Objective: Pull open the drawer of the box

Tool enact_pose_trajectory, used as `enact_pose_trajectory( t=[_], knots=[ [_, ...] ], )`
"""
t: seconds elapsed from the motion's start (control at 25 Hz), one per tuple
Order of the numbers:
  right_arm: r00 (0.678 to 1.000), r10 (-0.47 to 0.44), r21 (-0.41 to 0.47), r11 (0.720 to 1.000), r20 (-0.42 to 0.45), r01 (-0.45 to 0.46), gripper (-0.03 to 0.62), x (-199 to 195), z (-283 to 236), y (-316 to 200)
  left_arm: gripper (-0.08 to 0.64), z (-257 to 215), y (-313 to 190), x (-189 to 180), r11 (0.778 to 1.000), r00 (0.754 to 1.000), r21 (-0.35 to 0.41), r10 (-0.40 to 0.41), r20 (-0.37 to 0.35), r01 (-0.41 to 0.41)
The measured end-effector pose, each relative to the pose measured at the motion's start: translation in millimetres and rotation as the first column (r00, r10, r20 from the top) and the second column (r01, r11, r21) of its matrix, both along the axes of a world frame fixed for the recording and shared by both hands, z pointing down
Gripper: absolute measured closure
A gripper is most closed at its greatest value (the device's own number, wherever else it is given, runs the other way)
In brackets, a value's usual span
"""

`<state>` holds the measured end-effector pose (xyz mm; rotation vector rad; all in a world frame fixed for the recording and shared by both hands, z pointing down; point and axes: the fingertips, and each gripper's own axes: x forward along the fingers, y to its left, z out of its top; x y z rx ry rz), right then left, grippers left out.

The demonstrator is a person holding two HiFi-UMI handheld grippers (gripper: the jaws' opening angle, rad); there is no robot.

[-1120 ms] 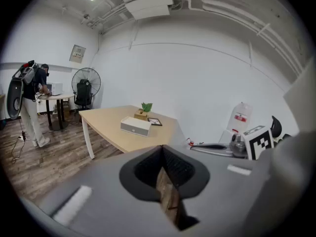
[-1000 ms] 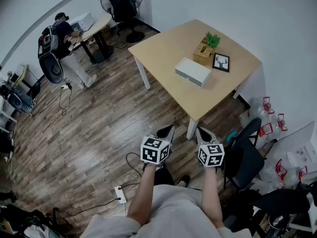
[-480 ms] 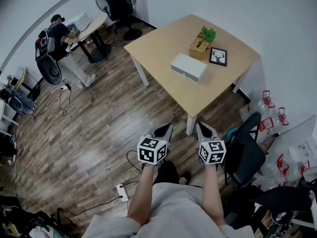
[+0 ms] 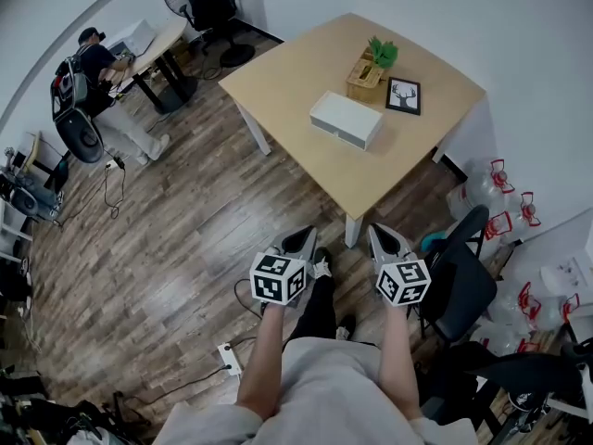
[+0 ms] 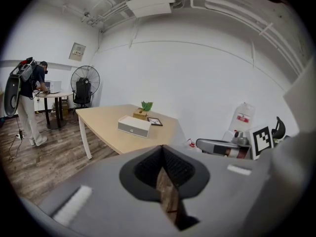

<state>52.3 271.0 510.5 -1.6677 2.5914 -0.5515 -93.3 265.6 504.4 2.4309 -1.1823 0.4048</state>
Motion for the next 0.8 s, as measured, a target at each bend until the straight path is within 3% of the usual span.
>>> enact_pose_trajectory(
  t=[0.52, 0.8],
  knots=[
    [0.997, -0.029, -0.092, 0.996, -0.070, 0.023, 0.591, 22.8, 28.4, -109.2, 0.508, 8.7, -155.6, 34.6, 0.999, 0.996, -0.034, -0.008, -0.092, 0.005],
    [0.996, -0.008, -0.099, 0.995, -0.094, -0.001, 0.591, 36.4, 10.3, -204.5, 0.508, 12.4, -248.3, 46.2, 0.998, 0.998, -0.045, 0.045, -0.040, -0.047]
  ],
)
